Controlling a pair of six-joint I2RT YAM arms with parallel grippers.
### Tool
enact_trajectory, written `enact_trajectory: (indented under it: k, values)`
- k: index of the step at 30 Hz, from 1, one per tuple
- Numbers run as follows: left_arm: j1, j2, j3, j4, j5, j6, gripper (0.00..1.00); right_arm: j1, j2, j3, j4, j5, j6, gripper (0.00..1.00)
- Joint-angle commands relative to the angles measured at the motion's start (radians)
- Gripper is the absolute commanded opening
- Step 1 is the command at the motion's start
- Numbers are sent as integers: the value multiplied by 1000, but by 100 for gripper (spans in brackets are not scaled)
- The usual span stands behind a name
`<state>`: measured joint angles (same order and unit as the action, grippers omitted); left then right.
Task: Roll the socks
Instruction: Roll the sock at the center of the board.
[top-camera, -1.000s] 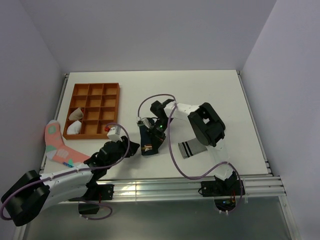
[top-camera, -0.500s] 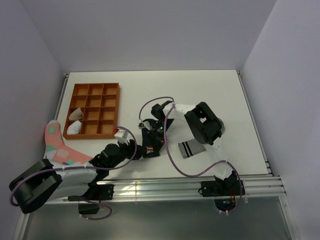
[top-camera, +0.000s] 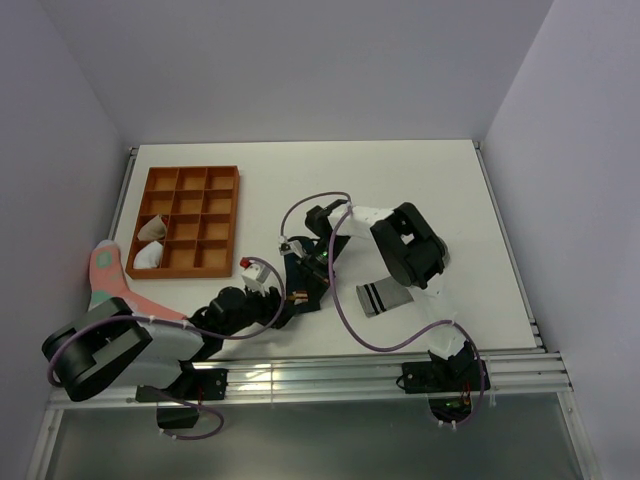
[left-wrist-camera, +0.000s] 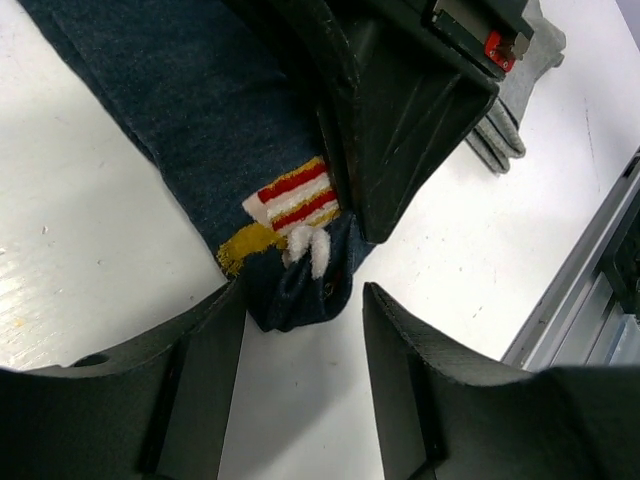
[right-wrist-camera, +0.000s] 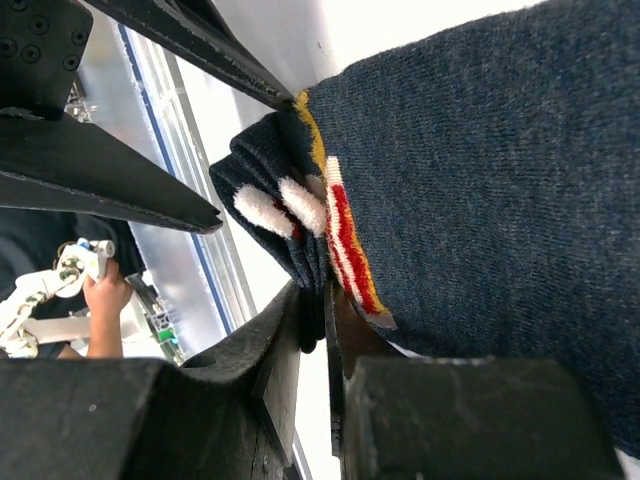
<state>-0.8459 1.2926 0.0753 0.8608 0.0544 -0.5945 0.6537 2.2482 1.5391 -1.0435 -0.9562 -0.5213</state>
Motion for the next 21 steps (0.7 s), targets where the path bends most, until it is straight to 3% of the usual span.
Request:
enact_trajectory:
  k: [1, 21]
  values:
    - [-5, 8, 40, 78, 28, 22, 56, -9, 8, 36, -29, -19, -8, 18]
    - [-10, 68, 70, 34, 5, 16, 53, -22, 13, 41, -29, -12, -6, 18]
